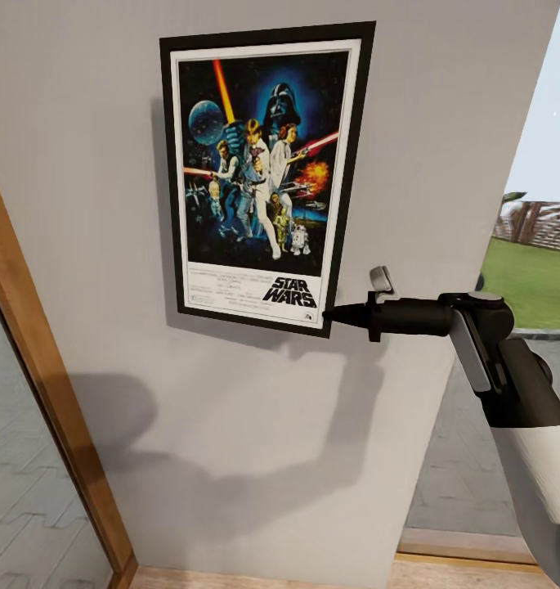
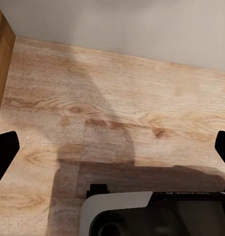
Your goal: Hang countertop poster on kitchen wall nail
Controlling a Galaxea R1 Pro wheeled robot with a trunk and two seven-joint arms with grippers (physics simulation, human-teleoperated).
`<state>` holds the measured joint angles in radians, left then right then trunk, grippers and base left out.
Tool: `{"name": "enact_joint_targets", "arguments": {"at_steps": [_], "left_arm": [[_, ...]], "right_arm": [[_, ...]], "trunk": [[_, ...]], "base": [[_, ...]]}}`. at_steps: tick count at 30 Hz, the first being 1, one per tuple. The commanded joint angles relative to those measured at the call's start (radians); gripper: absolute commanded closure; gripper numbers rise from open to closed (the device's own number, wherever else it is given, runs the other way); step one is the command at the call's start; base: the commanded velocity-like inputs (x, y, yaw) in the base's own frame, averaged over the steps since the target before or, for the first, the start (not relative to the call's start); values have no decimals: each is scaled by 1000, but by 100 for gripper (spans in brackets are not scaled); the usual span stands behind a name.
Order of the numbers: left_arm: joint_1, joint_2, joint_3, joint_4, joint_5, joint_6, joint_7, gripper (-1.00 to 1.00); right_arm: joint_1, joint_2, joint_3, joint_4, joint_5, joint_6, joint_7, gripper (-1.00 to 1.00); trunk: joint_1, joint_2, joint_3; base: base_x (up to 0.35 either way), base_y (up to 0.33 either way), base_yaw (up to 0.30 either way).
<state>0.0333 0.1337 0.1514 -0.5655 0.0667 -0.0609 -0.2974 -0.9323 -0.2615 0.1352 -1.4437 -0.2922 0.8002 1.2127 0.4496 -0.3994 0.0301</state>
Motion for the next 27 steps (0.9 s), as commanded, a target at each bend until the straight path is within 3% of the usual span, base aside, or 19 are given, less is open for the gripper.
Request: {"name": "enact_joint_targets", "arguments": {"at_steps": [1, 10, 27], "left_arm": [[0, 0, 2, -1, 7, 1, -6, -100], [0, 0, 3, -1, 7, 1, -7, -100], [0, 0, 4, -1, 7, 1, -6, -100]], "right_arm": [[0, -1, 1, 0, -7, 8, -1, 100], [0, -1, 1, 0, -7, 8, -1, 100], [0, -1, 1, 0, -7, 8, -1, 100]], "trunk": [[0, -1, 0], [0, -1, 0], [0, -1, 0]], "base": [[70, 0, 0], [215, 0, 0], [16, 0, 0]]}}
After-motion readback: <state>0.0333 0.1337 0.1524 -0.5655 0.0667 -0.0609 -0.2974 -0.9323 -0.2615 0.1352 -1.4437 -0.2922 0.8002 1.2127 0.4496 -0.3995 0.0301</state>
